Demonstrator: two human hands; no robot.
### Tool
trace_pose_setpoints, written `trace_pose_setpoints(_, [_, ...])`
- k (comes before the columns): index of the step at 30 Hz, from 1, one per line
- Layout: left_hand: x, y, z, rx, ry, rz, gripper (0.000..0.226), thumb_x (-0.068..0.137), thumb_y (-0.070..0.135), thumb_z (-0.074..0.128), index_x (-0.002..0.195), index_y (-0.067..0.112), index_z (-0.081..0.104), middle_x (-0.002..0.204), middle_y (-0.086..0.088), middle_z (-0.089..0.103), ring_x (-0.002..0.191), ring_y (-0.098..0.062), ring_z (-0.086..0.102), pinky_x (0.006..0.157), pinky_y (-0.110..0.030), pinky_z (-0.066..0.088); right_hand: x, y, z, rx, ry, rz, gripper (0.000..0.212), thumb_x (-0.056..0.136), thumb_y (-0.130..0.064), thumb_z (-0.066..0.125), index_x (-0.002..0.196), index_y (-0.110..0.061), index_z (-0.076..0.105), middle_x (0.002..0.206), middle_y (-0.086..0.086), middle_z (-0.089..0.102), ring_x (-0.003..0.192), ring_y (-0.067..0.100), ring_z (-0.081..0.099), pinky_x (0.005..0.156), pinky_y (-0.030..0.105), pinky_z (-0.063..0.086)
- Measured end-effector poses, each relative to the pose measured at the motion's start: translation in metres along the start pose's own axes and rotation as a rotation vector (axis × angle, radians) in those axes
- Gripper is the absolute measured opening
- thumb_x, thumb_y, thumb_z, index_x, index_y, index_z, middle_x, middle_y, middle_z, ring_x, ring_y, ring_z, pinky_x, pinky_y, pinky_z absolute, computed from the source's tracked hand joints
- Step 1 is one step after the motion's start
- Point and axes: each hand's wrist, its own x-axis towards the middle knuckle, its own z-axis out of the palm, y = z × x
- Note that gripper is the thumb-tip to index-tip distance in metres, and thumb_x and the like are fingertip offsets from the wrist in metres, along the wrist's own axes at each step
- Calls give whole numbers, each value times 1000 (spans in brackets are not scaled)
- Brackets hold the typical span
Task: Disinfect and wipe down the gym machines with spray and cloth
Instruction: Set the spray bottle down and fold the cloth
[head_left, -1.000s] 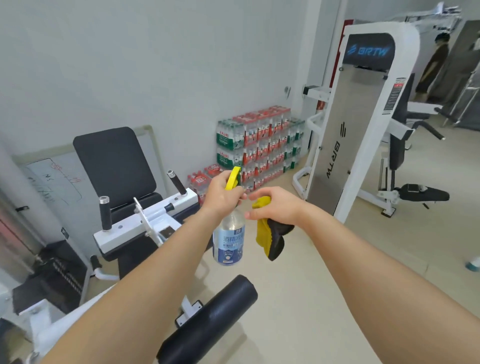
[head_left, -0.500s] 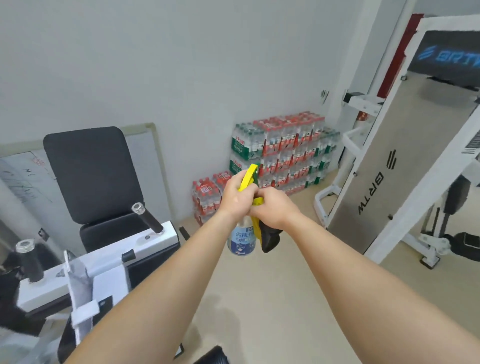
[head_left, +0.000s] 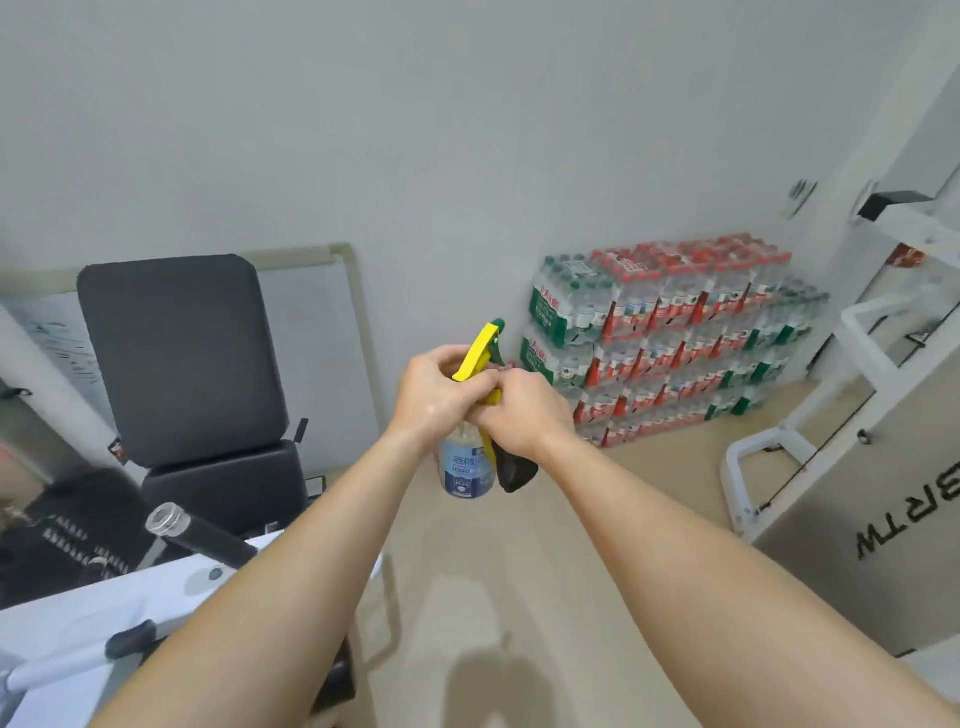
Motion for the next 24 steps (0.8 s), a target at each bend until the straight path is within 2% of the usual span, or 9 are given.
trace_pose_setpoints(3, [54,-2,11,47,30,-27,16,87,10,77,100,20,77,88,7,79,80,-2,73,72,-14,53,69,27,-1,-9,-40,-40,34,77,-63,60,104,-45,69,94,-9,72,94,20,67,73,32,52])
trace_pose_setpoints(6, [105,-13,23,255,95,-43,20,88,18,73,107,23,75,91,7,76,83,-3,70,71,-7,48,123,44,-1,-53,-81,-89,31,76,-60,60,102,-44,69,84,-8,71,90,22,68,72,31,53])
trace_pose_setpoints(8, [142,-20,34,310,119,-69,22,87,18,72,108,25,74,91,8,73,80,-1,66,67,-4,45,159,55,2,-45,-98,-85,31,76,-60,59,101,-43,69,81,-8,70,89,22,67,72,31,53])
trace_pose_setpoints(11, [195,-39,48,276,151,-137,24,83,10,70,102,24,76,88,4,76,74,-11,70,80,-27,59,214,72,18,-21,-109,-65,33,77,-61,58,99,-40,70,82,-7,70,88,22,67,71,31,51])
trace_pose_setpoints(13, [227,-58,55,210,172,-193,27,81,2,64,93,23,76,76,0,77,62,-13,70,78,-35,63,246,82,35,-16,-119,-49,32,79,-60,58,95,-35,69,79,-7,67,85,23,65,67,31,47])
trace_pose_setpoints(16, [289,-109,65,180,187,-258,27,79,0,61,87,21,76,65,-4,74,62,-14,67,76,-36,63,311,104,79,86,-175,32,31,82,-57,59,94,-30,68,80,-7,66,81,23,62,64,32,46])
trace_pose_setpoints(19, [343,-171,70,130,187,-317,27,79,-2,64,82,22,76,70,-10,76,63,-19,67,76,-42,63,370,132,131,331,-288,111,30,80,-51,66,99,-30,69,89,-9,69,91,21,66,74,35,52])
trace_pose_setpoints(22, [395,-238,75,54,155,-410,28,81,-8,66,80,18,73,74,-12,74,65,-22,67,79,-48,63,424,160,183,507,-353,212,33,85,-29,69,118,-27,69,101,-3,71,96,17,66,81,32,49])
trace_pose_setpoints(24, [434,-292,78,13,144,-479,26,79,-11,67,82,15,73,80,-13,75,70,-22,70,82,-47,63,466,178,225,589,-389,280,37,85,-19,66,120,-29,69,93,0,71,84,16,65,79,35,50])
